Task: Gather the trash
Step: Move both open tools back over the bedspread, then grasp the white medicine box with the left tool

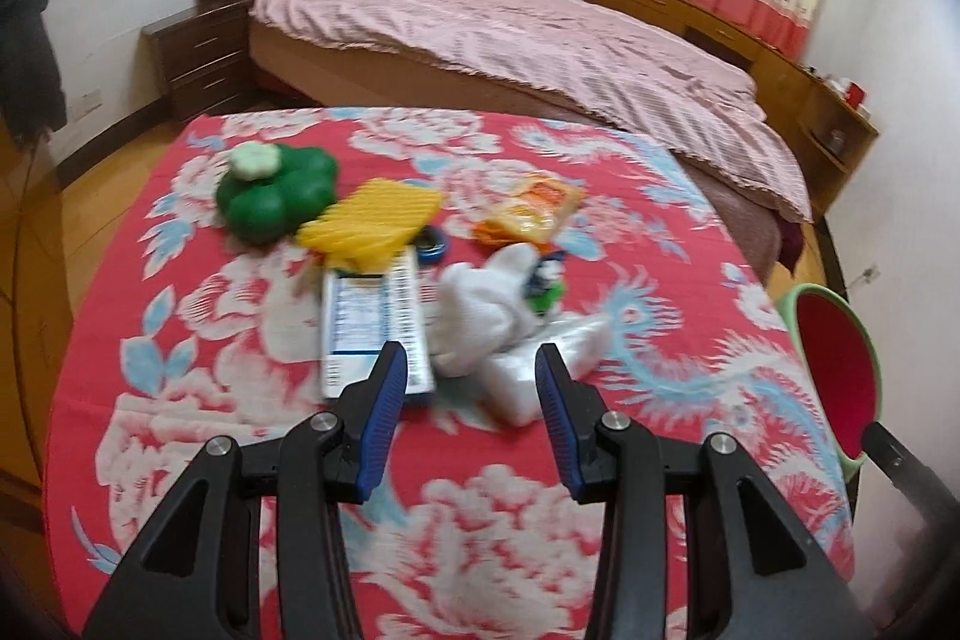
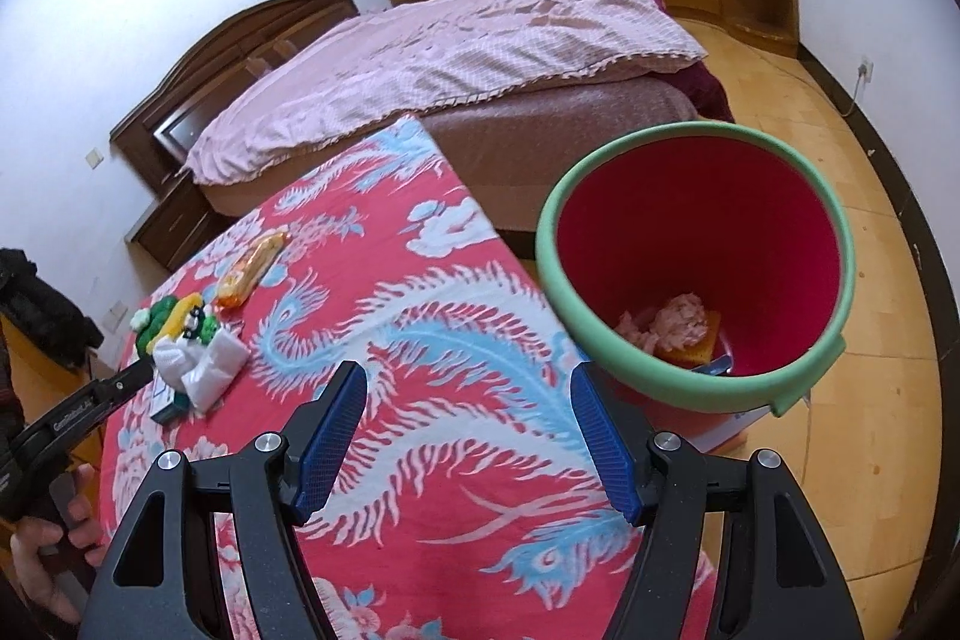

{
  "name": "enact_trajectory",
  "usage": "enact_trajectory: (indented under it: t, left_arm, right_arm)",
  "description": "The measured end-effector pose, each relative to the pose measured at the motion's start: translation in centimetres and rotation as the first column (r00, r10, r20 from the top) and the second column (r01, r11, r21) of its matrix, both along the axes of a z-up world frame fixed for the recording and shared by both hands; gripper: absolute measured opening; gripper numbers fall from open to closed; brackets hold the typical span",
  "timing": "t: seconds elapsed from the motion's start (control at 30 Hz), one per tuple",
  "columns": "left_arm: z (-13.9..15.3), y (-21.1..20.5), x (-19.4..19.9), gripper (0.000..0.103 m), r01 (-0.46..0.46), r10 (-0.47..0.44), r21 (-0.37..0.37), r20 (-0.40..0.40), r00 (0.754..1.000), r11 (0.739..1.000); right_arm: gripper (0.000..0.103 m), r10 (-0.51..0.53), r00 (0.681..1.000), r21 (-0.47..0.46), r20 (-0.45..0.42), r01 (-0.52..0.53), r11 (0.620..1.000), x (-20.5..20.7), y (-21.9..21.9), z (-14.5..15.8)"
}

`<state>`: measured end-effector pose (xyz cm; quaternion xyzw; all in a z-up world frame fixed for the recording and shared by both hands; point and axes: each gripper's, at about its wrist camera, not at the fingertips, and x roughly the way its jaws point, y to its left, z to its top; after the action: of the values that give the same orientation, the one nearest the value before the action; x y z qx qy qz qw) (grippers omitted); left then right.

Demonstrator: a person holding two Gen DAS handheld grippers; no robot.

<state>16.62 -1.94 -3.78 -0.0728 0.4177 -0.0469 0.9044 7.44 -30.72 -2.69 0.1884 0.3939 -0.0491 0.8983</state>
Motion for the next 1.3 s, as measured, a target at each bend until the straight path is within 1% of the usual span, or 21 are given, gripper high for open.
enact_trajectory:
  t: [0.07,0.13,0.27,0.33,0.4,0.47,0.67,0.83,0.93,0.97,1.0,1.03,1.1,1.2,1.3]
  left_arm:
    - [-0.5,0.6,0.1,0.045,-0.017,0.017,0.011,-0.008,1.0,1.0]
    - [-0.9,1.1,0.2,0.05,-0.028,0.029,0.023,-0.016,0.999,0.999]
    - [-1.9,1.3,0.6,0.052,-0.025,0.027,0.052,-0.043,0.999,0.998]
    - [-2.5,1.3,0.8,0.063,-0.018,0.022,0.073,-0.055,0.998,0.997]
    - [-2.9,1.1,1.0,0.065,-0.014,0.02,0.103,-0.058,0.998,0.995]
    - [-3.3,1.0,1.4,0.064,-0.011,0.019,0.124,-0.064,0.998,0.992]
    - [-4.1,1.7,2.4,0.064,-0.037,0.047,0.14,-0.067,0.997,0.989]
    - [-4.5,2.1,3.2,0.064,-0.043,0.052,0.134,-0.064,0.997,0.99]
    - [-4.8,2.4,3.4,0.064,-0.054,0.063,0.111,-0.073,0.995,0.992]
    - [-5.0,2.6,3.5,0.064,-0.058,0.066,0.095,-0.081,0.995,0.994]
    - [-5.0,2.7,3.5,0.061,-0.06,0.067,0.088,-0.077,0.995,0.994]
    - [-5.0,2.8,3.4,0.053,-0.06,0.067,0.09,-0.071,0.995,0.994]
    - [-4.9,2.9,3.2,0.051,-0.056,0.062,0.098,-0.068,0.996,0.994]
    - [-4.8,3.5,2.6,0.051,-0.052,0.056,0.059,-0.067,0.996,0.997]
    - [-4.3,3.9,1.7,0.051,-0.05,0.053,0.048,-0.056,0.997,0.998]
  right_arm:
    - [0.072,0.008,1.0,0.002,-0.007,-0.008,1.0,0.3,0.3,-0.2]
    - [0.072,0.016,1.0,0.002,-0.014,-0.016,1.0,0.5,0.7,-0.3]
    - [0.072,0.028,0.999,0.004,-0.024,-0.028,1.0,0.9,1.2,-0.6]
    - [0.072,0.032,0.999,0.004,-0.029,-0.031,0.999,1.1,1.4,-0.8]
    - [0.072,0.034,0.999,0.005,-0.034,-0.033,0.999,1.3,1.4,-0.9]
    - [0.072,0.036,0.999,0.005,-0.039,-0.035,0.999,1.4,1.5,-1.1]
    - [0.072,0.037,0.998,0.005,-0.05,-0.037,0.999,1.9,1.6,-1.4]
    - [0.072,0.047,0.997,0.004,-0.059,-0.047,0.999,2.3,1.9,-1.7]
    - [0.072,0.057,0.996,0.001,-0.063,-0.057,0.998,2.5,2.3,-1.8]
    - [0.072,0.06,0.996,0.0,-0.065,-0.06,0.998,2.6,2.4,-1.8]
    - [0.072,0.063,0.996,0.0,-0.066,-0.063,0.998,2.7,2.5,-1.9]
    - [0.072,0.066,0.996,0.0,-0.067,-0.067,0.998,2.8,2.7,-1.9]
    - [0.072,0.074,0.995,0.0,-0.068,-0.074,0.997,2.9,2.9,-1.9]
    - [0.072,0.093,0.993,-0.003,-0.067,-0.093,0.996,3.1,3.5,-1.8]
    - [0.072,0.114,0.991,-0.004,-0.065,-0.114,0.993,3.3,4.3,-1.7]
